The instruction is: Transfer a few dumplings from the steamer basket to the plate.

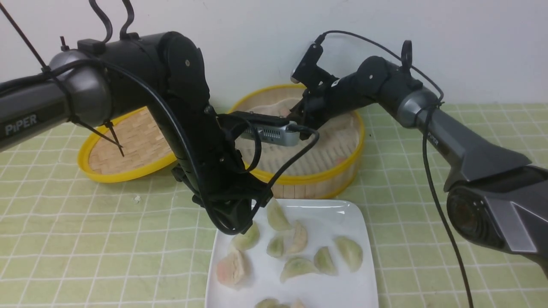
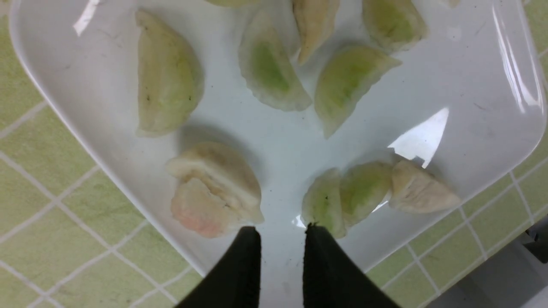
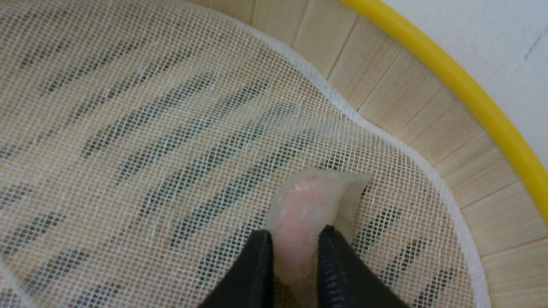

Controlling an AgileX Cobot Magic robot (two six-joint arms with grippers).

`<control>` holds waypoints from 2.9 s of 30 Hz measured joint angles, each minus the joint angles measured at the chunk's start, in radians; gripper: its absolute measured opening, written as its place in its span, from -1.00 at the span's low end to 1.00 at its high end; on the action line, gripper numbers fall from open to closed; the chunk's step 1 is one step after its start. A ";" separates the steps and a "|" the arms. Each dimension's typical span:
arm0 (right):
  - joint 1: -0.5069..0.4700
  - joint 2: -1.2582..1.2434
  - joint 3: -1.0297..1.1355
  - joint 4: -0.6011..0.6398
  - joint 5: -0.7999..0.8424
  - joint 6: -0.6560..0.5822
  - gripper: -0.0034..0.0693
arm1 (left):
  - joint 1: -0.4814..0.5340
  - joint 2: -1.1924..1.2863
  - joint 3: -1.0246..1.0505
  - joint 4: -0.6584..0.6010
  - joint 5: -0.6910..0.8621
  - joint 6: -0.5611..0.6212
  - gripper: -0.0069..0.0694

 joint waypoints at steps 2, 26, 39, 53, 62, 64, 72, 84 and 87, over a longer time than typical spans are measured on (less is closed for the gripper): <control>0.000 -0.018 0.000 -0.037 0.040 0.034 -0.61 | 0.000 0.000 0.000 0.000 0.000 0.000 -0.48; -0.013 -0.589 0.494 -0.199 0.337 0.352 -0.61 | 0.000 -0.141 0.000 0.019 0.000 -0.009 -0.83; 0.061 -0.993 1.302 0.057 0.321 0.324 -0.61 | 0.000 -0.484 0.000 0.041 0.014 -0.007 -0.83; 0.210 -0.982 1.490 0.007 0.105 0.484 0.15 | 0.000 -0.616 0.000 0.042 0.030 -0.007 -0.83; 0.210 -1.026 1.384 -0.021 0.276 0.650 0.37 | 0.000 -0.651 0.004 0.042 0.032 -0.007 -0.83; 0.210 -1.072 1.360 -0.035 0.290 0.713 0.07 | 0.000 -0.672 0.004 0.042 0.032 -0.007 -0.83; 0.210 -1.389 1.350 -0.176 0.212 0.882 -0.89 | 0.000 -0.779 0.004 0.042 0.034 -0.007 -0.83; 0.210 -2.150 1.595 -0.533 -0.064 1.149 -0.95 | 0.000 -0.892 0.004 0.039 0.054 -0.008 -0.83; 0.210 -2.337 1.734 -0.592 -0.133 1.191 -0.95 | 0.000 -0.899 0.004 0.039 0.054 -0.008 -0.83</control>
